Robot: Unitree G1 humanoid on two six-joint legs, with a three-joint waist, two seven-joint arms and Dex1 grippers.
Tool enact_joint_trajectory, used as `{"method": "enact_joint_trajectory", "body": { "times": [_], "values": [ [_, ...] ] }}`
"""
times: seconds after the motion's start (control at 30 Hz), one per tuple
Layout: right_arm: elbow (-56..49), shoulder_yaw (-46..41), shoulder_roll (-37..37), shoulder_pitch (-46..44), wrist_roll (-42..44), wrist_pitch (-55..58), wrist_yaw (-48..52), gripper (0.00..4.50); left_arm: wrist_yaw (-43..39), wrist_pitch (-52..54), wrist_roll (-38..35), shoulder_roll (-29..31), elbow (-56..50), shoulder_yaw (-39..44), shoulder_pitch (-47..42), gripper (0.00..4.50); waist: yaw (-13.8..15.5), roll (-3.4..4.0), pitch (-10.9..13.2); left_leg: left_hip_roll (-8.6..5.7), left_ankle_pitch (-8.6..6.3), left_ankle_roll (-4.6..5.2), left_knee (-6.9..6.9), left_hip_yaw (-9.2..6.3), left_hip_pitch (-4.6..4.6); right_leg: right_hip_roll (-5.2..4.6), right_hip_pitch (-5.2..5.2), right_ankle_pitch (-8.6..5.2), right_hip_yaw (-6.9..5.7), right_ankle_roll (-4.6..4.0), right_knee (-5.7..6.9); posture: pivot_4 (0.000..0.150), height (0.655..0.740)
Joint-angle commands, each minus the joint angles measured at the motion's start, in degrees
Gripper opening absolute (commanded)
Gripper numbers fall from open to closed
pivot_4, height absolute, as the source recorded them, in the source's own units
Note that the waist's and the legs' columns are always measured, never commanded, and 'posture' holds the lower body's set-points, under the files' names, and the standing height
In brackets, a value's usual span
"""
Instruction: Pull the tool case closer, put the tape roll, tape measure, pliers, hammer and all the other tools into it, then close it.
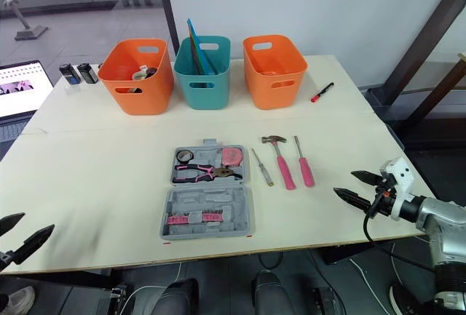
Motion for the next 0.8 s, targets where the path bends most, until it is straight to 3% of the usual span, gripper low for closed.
{"method": "enact_joint_trajectory", "body": {
  "times": [0.03, 0.23, 0.33, 0.37, 0.57, 0.8],
  "values": [
    [-7.87, 0.08, 0.32, -1.20, 2.60, 4.46, -2.48, 4.48, -0.65, 3.02, -1.61, 2.66, -6.20, -1.82, -2.02, 4.50, 0.08, 0.03, 0.01, 0.00, 0.00, 0.00, 0.00, 0.00, -0.01, 0.01, -0.01, 0.00, 0.00, 0.01, 0.05, 0.150, 0.7364],
    [-21.48, 3.97, 3.54, -1.80, 0.77, 9.65, -11.69, 4.48, -2.51, 13.73, -4.73, 7.67, -18.92, -11.40, -8.38, 4.50, 0.06, 0.14, 0.05, 0.02, 0.00, 0.01, -0.03, -0.05, -0.04, 0.13, -0.01, 0.01, 0.05, 0.02, 0.09, 0.150, 0.7389],
    [-25.62, 6.18, 4.58, -1.71, -0.32, 12.76, -15.59, 4.48, -2.29, 18.01, -5.19, 9.19, -23.72, -16.55, -12.80, 4.50, -0.40, 0.46, 0.17, -0.92, 0.09, 0.06, -0.10, -2.08, 0.01, -0.74, 1.29, -0.41, -1.75, 0.66, 0.09, 0.150, 0.7400],
    [-27.44, 6.62, 4.94, -1.59, -0.17, 14.11, -17.01, 4.48, -2.31, 19.12, -5.34, 9.57, -25.01, -18.29, -14.51, 4.50, 0.11, 0.49, 0.17, -0.98, 0.11, 0.07, -0.04, -2.32, 0.05, -0.82, 1.25, -0.53, -2.00, 0.82, 0.12, 0.150, 0.7400],
    [-36.44, 10.16, 7.51, -2.58, -2.95, 18.74, -26.34, 4.48, -1.48, 23.10, -4.93, 10.09, -29.31, -25.04, -23.16, 4.50, 1.60, 0.59, 0.24, -0.74, 0.10, 0.06, -0.24, -2.15, -0.11, -0.47, 0.99, -0.53, -1.78, 0.81, 0.18, 0.150, 0.7400],
    [-35.81, 14.18, 13.96, -12.38, -3.57, 37.40, -38.35, 4.48, 1.18, 27.94, -5.91, 9.26, -34.35, -28.35, -28.07, 4.50, 1.36, 0.56, 0.25, -0.74, 0.10, 0.06, -0.06, -1.97, -0.09, -0.47, 0.99, -0.42, -1.57, 0.67, 0.15, 0.150, 0.7400]
  ]
}}
